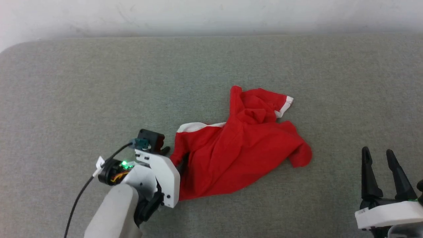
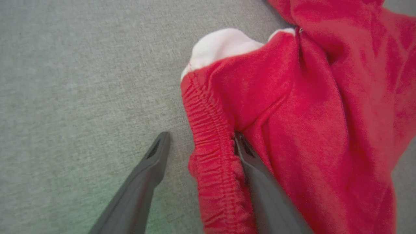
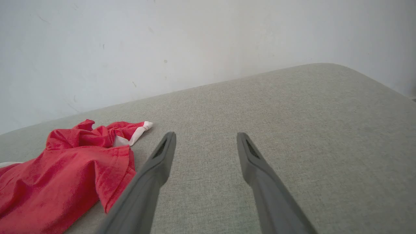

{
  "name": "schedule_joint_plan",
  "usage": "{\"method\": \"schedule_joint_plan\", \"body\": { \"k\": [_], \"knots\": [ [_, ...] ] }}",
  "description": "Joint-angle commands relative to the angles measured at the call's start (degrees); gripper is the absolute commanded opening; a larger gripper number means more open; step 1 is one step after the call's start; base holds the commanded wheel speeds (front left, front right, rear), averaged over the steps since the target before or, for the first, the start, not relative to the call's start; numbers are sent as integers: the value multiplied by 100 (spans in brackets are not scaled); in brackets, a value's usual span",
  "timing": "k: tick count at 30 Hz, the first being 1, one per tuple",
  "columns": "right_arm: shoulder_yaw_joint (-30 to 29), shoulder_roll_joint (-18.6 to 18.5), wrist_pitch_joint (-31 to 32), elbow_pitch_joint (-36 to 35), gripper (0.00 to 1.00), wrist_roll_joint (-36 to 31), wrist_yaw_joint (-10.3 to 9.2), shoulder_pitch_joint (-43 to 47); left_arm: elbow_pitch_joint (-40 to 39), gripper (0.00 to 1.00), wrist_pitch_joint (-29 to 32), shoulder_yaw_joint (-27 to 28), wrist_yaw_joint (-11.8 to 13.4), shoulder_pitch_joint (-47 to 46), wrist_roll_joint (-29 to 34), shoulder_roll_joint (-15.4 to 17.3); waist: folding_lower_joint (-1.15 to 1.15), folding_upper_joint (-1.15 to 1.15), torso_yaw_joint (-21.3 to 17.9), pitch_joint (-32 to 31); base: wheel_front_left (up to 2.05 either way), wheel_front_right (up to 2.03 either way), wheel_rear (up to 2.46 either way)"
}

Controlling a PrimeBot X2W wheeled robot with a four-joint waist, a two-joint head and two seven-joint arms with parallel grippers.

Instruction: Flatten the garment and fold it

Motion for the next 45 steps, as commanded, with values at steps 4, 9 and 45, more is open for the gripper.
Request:
{"method": "schedule_joint_plan", "body": {
  "k": [4, 9, 45],
  "knots": [
    [-7, 10, -56, 44, 100, 44, -5, -123, 138, 0, -57, -10, 51, -88, 3, -7, 0, 0, -62, 55, 0, 0, 0],
    [-37, 10, -84, 101, 100, 60, -5, -150, -107, 0, -655, 237, 372, -91, 10, -70, 0, 0, -12, 46, 0, 0, 0],
    [1025, 10, 1713, -52, 100, -761, -5, -527, -2071, 100, -3679, 2023, 1602, 2053, -511, -586, 0, 0, 771, -200, 0, 0, 0]
  ]
}}
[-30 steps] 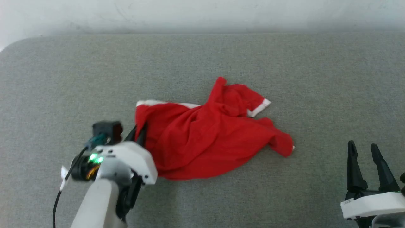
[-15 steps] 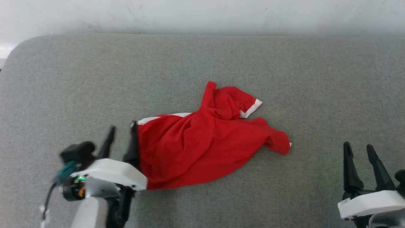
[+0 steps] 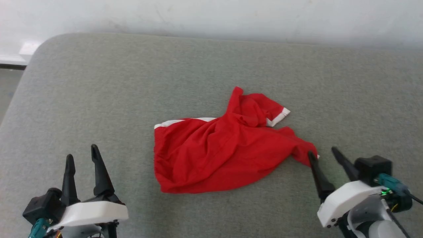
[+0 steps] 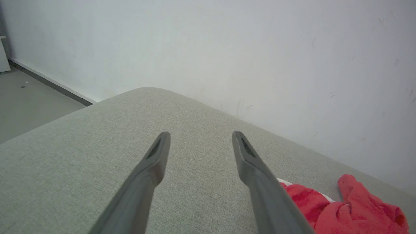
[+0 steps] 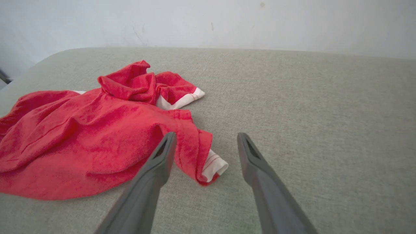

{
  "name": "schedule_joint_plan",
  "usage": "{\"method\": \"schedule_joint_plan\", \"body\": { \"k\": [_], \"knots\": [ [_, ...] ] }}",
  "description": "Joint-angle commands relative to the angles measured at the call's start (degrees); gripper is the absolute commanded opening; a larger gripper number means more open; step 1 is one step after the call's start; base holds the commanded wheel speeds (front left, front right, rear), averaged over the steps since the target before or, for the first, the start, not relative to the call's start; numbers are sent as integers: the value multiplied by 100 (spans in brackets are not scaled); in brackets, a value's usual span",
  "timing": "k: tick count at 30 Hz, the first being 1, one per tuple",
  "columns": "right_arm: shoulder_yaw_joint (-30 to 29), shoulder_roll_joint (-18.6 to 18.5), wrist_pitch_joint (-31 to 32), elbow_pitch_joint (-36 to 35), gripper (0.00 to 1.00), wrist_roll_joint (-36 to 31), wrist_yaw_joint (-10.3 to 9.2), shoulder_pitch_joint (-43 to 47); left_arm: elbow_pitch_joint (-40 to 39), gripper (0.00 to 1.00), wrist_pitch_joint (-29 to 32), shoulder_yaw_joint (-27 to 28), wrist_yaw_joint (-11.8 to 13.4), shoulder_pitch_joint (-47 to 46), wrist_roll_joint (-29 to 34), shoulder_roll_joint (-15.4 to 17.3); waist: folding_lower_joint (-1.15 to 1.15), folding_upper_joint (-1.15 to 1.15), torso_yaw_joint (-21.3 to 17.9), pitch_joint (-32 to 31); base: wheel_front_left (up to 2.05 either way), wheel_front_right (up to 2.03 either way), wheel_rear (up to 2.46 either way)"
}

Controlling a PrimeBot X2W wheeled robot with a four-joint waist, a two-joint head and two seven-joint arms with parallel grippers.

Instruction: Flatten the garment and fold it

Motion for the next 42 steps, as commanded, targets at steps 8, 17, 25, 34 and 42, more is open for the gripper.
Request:
{"method": "schedule_joint_plan", "body": {
  "k": [8, 17, 25, 34, 42],
  "knots": [
    [217, 6, 857, 360, 77, -266, -5, -100, -8, 100, -38, -91, 32, 92, -18, -90, 0, 1, 437, -150, 0, 0, 0],
    [-76, 6, 709, 628, 0, 144, -5, -400, 6, 100, -39, -26, 7, 154, 20, -108, 0, 1, 297, -244, 0, 0, 0],
    [-423, 6, 1271, -292, 0, 1434, -5, -235, 61, 100, -40, -61, -46, 154, -29, -114, 0, 1, 64, -245, 0, 0, 0],
    [-1577, 6, 2382, -1415, 0, 2255, -5, 1422, 60, 100, -40, -40, -55, 158, -165, -118, 0, 1, -32, -26, 0, 0, 0],
    [-2143, 6, 2936, -1219, 41, 1474, -5, 2292, 84, 100, -40, -10, -58, 62, -228, -119, 0, 1, -38, 125, 0, 0, 0]
  ]
}}
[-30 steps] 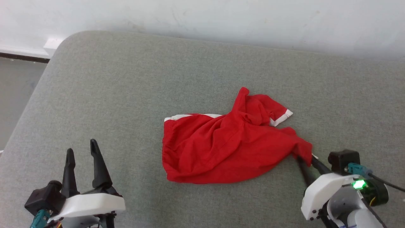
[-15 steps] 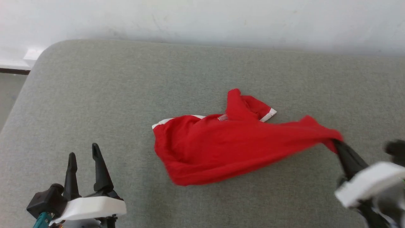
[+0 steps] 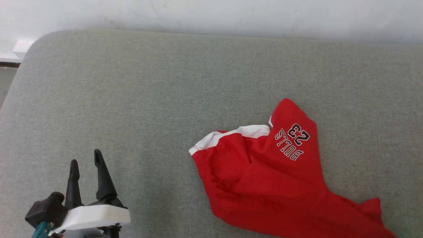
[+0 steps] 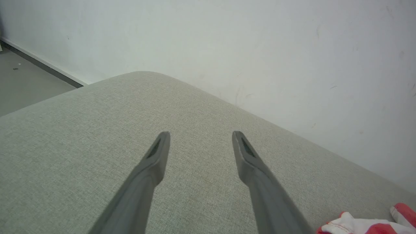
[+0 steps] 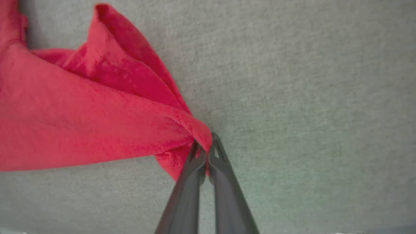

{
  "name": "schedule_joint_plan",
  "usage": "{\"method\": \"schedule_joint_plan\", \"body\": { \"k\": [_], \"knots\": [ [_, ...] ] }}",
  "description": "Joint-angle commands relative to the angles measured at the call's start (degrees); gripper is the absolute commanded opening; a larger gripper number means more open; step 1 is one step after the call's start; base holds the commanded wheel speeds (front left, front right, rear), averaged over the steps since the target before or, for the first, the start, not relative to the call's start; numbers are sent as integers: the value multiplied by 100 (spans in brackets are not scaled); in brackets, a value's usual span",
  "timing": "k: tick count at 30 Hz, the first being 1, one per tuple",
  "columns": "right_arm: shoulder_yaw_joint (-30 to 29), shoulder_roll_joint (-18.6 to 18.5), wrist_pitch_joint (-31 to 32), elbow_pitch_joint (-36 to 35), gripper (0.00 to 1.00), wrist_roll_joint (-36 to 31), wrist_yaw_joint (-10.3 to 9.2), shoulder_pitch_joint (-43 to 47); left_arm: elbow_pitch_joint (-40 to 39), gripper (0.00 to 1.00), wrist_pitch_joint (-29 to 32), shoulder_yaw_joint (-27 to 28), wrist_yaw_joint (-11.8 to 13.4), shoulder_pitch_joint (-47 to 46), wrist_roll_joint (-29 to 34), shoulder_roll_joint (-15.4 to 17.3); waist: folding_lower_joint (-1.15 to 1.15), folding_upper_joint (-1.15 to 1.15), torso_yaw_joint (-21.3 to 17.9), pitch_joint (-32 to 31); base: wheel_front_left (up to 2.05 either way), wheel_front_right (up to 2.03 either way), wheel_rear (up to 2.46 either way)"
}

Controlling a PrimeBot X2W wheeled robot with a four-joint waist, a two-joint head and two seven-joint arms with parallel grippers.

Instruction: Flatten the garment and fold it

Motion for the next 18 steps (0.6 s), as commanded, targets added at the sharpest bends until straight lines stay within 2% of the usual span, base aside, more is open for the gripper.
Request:
{"method": "schedule_joint_plan", "body": {
  "k": [1, 5, 9, 14, 18],
  "knots": [
    [-79, -11, -150, 63, 100, -127, -6, -197, 24, 100, -27, 16, -8, -64, -28, -10, 0, 0, -18, 12, 0, 0, 0],
    [58, -11, -545, 95, 100, 35, -6, -703, 57, 100, -27, -3, 1, -86, -19, -10, 0, 0, -21, -36, 0, 0, 0],
    [139, -11, -1015, -275, 100, -18, -6, -1361, 75, 100, -27, -20, 22, -76, -25, -10, 0, 0, -11, -110, 0, 0, 0],
    [553, -11, -906, -494, 100, -580, -6, -2100, 91, 100, -27, -85, 9, -108, -48, -10, 0, 0, 105, -107, 0, 0, 0],
    [959, -11, -538, 41, 100, -792, -6, -2551, 78, 100, -27, -135, 16, -160, -79, -10, 0, 0, 249, -27, 0, 0, 0]
  ]
}}
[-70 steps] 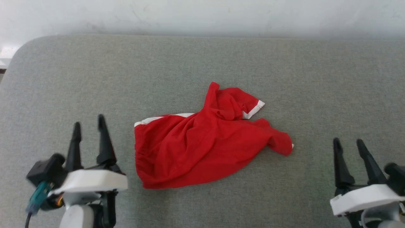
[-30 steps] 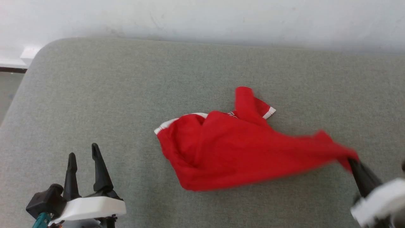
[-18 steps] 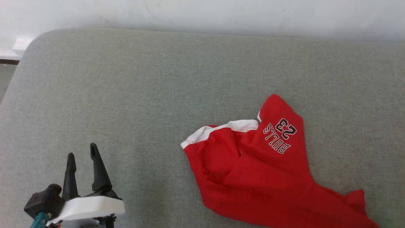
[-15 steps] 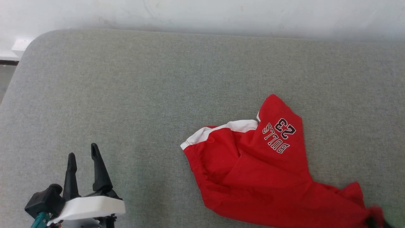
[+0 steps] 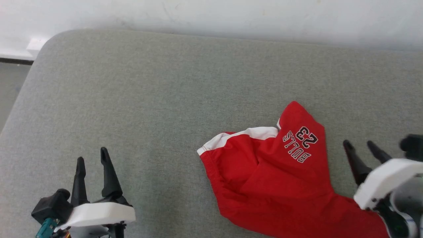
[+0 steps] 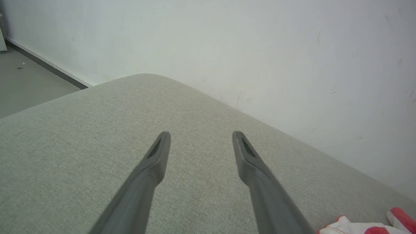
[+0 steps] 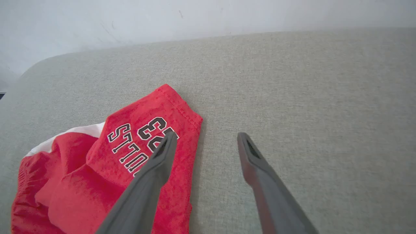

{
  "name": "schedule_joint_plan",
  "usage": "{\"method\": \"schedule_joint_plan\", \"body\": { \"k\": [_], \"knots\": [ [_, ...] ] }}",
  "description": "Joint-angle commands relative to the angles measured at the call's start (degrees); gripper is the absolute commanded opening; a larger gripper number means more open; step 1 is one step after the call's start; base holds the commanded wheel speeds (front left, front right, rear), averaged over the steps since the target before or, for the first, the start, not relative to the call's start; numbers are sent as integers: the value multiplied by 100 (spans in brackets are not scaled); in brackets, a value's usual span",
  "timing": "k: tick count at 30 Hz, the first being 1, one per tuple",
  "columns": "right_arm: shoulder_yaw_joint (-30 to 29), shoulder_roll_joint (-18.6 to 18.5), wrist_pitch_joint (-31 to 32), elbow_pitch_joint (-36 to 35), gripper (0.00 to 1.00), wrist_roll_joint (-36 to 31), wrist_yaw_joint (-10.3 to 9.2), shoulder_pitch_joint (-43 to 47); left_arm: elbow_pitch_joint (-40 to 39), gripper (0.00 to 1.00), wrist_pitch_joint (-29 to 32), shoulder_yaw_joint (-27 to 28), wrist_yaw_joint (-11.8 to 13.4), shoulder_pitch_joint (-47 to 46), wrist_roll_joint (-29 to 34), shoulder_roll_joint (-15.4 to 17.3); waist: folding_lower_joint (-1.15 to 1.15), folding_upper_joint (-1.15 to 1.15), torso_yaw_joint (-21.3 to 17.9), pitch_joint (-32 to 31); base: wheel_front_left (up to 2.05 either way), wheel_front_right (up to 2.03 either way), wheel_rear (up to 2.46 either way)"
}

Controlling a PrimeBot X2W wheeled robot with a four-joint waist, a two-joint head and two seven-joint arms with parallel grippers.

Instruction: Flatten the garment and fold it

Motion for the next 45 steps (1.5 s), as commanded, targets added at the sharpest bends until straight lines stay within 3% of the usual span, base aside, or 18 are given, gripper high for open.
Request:
{"method": "schedule_joint_plan", "body": {
  "k": [1, 14, 15, 16, 17, 18, 26, 33, 34, 35, 36, 45],
  "knots": [
    [97, -2, 118, 288, 100, -120, -5, -213, -8, 100, -27, -41, 18, -106, -34, -7, 0, 0, 128, 91, 0, 0, 0],
    [425, -2, 467, 2032, 100, -767, -5, -848, 106, 100, -27, -112, 3, -211, -65, -7, 0, 0, 594, 173, 0, 0, 0],
    [409, -2, 437, 2109, 62, -782, -5, -862, 109, 100, -27, -103, 4, -206, -65, -7, 0, 0, 591, 162, 0, 0, 0],
    [394, -2, 382, 2168, 36, -780, -5, -880, 112, 100, -27, -94, 5, -201, -60, -7, 0, 0, 580, 148, 0, 0, 0],
    [385, -2, 309, 2220, 0, -759, -5, -897, 118, 100, -27, -89, 3, -197, -55, -7, 0, 0, 562, 127, 0, 0, 0],
    [375, -2, 250, 2261, 0, -731, -5, -915, 122, 100, -27, -84, 2, -192, -47, -7, 0, 0, 534, 103, 0, 0, 0],
    [-50, -2, -430, 1704, 0, -747, -5, -850, 130, 100, -27, -93, 4, -97, 21, -7, 0, 0, 219, -110, 0, 0, 0],
    [-902, -2, -572, 1371, 0, -291, -5, 278, 131, 100, -27, -114, 18, 9, 24, -7, 0, 0, 79, -178, 0, 0, 0],
    [-956, -2, -548, 1471, 12, -210, -5, 437, 123, 100, -27, -109, 22, 17, 18, -7, 0, 0, 65, -172, 0, 0, 0],
    [-962, -2, -520, 1571, 45, -213, -5, 574, 116, 100, -27, -105, 24, 22, 15, -7, 0, 0, 48, -157, 0, 0, 0],
    [-950, -2, -553, 1638, 100, -223, -5, 648, 107, 100, -27, -100, 25, 24, 14, -7, 0, 0, 29, -139, 0, 0, 0],
    [-863, -2, -1506, 1469, 100, -63, -5, 305, 36, 100, -27, -36, -15, -3, 125, 15, 0, 0, -111, -121, 0, 0, 0]
  ]
}}
